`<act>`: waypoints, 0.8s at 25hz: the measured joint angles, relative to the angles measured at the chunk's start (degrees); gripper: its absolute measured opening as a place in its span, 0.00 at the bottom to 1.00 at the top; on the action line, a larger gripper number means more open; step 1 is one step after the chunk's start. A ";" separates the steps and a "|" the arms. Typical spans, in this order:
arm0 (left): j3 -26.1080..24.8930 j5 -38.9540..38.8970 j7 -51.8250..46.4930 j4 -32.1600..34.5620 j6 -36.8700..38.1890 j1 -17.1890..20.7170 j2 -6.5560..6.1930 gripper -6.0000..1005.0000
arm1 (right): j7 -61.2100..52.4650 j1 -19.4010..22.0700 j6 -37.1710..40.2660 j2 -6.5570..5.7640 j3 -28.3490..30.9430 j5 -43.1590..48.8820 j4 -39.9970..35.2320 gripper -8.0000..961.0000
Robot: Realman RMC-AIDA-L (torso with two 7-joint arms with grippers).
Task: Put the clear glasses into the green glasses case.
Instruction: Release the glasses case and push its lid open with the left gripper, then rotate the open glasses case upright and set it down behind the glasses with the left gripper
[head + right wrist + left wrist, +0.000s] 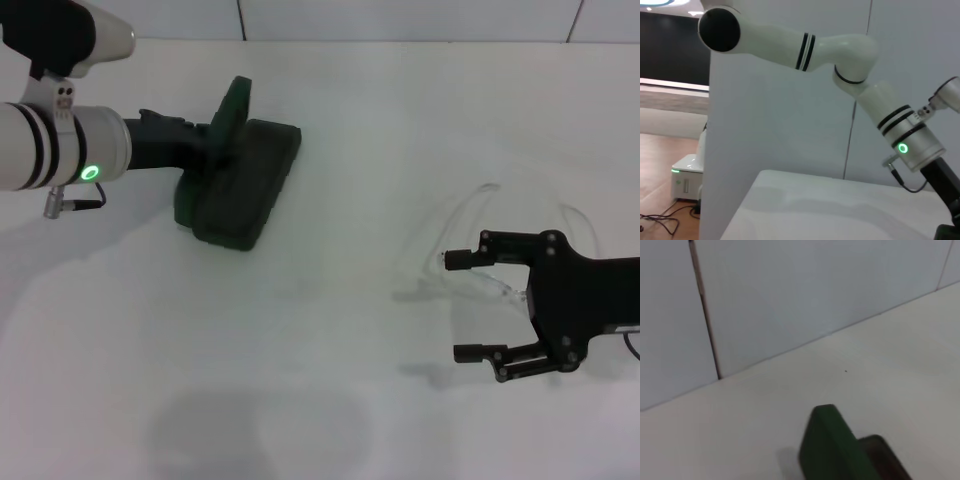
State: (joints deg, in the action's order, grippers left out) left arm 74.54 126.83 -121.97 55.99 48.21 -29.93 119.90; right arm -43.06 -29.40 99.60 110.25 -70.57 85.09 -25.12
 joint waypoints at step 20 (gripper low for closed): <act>8.24 -0.67 10.71 1.97 -2.90 0.93 -0.11 0.21 | 0.53 2.49 0.55 0.61 0.05 0.78 -2.39 0.82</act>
State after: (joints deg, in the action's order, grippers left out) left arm 82.78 126.16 -111.26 57.95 45.31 -29.00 119.79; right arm -42.53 -26.91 100.15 110.86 -70.52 85.87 -27.50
